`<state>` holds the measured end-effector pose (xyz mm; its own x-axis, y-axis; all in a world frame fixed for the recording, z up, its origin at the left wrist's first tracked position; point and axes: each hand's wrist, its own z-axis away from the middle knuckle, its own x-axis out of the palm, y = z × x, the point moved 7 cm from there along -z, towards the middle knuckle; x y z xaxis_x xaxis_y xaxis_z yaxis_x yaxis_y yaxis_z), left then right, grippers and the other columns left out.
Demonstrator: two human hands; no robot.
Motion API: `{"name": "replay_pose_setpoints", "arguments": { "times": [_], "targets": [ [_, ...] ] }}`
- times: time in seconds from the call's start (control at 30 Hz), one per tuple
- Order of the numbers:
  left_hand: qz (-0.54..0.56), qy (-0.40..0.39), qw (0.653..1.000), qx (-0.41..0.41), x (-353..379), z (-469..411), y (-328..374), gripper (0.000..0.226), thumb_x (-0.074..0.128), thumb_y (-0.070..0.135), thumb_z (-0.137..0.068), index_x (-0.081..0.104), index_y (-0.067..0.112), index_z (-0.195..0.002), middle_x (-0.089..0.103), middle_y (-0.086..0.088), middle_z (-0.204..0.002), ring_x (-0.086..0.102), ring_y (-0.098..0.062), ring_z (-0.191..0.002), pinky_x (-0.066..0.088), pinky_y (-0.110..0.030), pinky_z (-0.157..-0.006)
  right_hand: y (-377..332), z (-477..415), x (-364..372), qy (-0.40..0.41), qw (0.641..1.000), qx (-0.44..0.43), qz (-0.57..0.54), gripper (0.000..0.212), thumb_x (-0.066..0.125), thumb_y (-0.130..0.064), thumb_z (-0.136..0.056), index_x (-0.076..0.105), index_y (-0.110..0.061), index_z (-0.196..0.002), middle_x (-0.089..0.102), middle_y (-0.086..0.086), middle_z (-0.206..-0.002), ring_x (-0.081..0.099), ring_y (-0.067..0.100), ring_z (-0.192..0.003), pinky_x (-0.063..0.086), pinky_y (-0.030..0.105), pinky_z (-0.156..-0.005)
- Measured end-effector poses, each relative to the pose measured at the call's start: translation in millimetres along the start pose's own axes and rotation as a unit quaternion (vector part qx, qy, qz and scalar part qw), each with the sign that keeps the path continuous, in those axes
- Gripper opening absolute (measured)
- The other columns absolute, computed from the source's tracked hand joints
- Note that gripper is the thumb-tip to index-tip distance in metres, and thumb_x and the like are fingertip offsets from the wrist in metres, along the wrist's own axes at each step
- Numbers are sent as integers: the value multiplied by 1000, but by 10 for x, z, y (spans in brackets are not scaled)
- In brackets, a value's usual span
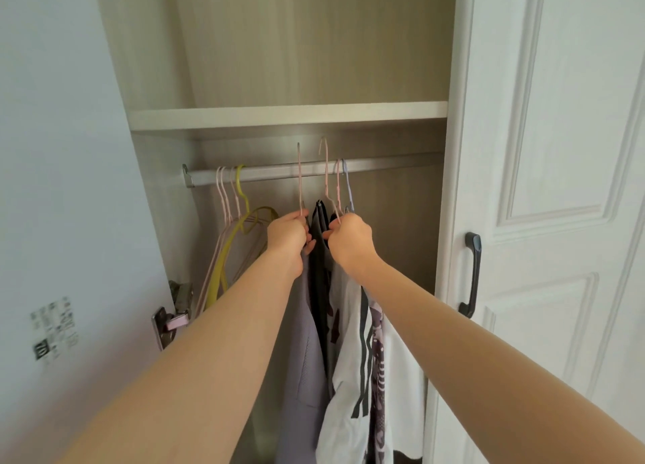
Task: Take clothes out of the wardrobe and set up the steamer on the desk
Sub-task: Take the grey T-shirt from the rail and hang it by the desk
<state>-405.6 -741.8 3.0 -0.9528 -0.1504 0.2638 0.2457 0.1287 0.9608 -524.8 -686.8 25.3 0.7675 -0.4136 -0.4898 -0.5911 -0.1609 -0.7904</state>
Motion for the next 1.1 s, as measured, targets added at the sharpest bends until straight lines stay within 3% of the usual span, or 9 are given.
{"name": "replay_pose_setpoints", "arguments": {
  "times": [0.17, 0.33, 0.43, 0.53, 0.63, 0.8, 0.97, 1.1],
  "targets": [
    [34, 8, 999, -25, -197, 338, -134, 21, 46, 9, -99, 65, 11, -108, 44, -2, -62, 41, -13, -54, 41, -24, -46, 30, 353, -20, -15, 1000, -9, 21, 23, 45, -4, -94, 56, 1, -114, 63, 14, -112, 59, 28, -105, 48, 31, -82],
    [66, 33, 994, -79, -397, 772, -222, 13, 55, 16, -95, 68, 12, -94, 55, -1, -66, 47, -12, -54, 50, -25, -56, 46, 801, -51, -28, 1000, 2, 4, 19, 45, -1, -93, 55, -1, -109, 64, 12, -109, 60, 23, -99, 49, 28, -77],
    [85, 42, 990, -107, -472, 1076, -294, 24, 51, 23, -98, 68, 9, -90, 64, -1, -77, 52, -11, -61, 53, -26, -62, 11, 1116, -117, -31, 999, 8, 3, 18, 46, -5, -96, 55, -4, -111, 64, 7, -110, 61, 20, -99, 51, 26, -76],
    [123, 29, 982, -138, -551, 1433, -358, 26, 49, 22, -99, 67, 4, -104, 68, -1, -83, 55, -7, -59, 51, -23, -57, 13, 1464, -176, -27, 1000, 11, -9, 15, 46, -9, -97, 55, -8, -109, 66, 5, -106, 62, 17, -90, 43, 16, -59],
    [147, 8, 975, -167, -646, 1824, -406, 22, 54, 16, -97, 65, 2, -110, 71, -3, -87, 56, -5, -42, 51, -21, -48, 12, 1818, -252, -25, 1000, 6, -4, 14, 43, -8, -98, 55, -6, -105, 68, 9, -99, 58, 13, -77, 41, 14, -54],
    [195, -28, 964, -180, -802, 2445, -351, 25, 53, 17, -98, 59, 3, -117, 69, -7, -90, 51, -10, -52, 53, -26, -63, -96, 2434, -436, -30, 999, 1, 17, 17, 42, -7, -98, 57, -1, -104, 66, 13, -96, 52, 8, -70, 40, 3, -51],
    [201, -68, 959, -190, -1053, 3079, -302, 28, 51, 17, -99, 54, 8, -125, 66, -8, -90, 57, -15, -66, 54, -29, -69, -201, 3097, -590, -12, 999, 12, 42, 21, 38, -15, -100, 57, -6, -101, 67, 7, -89, 58, 13, -75, 44, 18, -59],
    [205, -104, 953, -196, -1243, 3651, -225, 23, 49, 11, -99, 53, 8, -121, 68, -9, -94, 58, -17, -70, 54, -30, -66, -322, 3672, -714, 1, 998, 18, 54, 21, 36, -14, -100, 56, -9, -98, 66, 2, -85, 57, 8, -72, 38, 16, -57]
  ]
}}
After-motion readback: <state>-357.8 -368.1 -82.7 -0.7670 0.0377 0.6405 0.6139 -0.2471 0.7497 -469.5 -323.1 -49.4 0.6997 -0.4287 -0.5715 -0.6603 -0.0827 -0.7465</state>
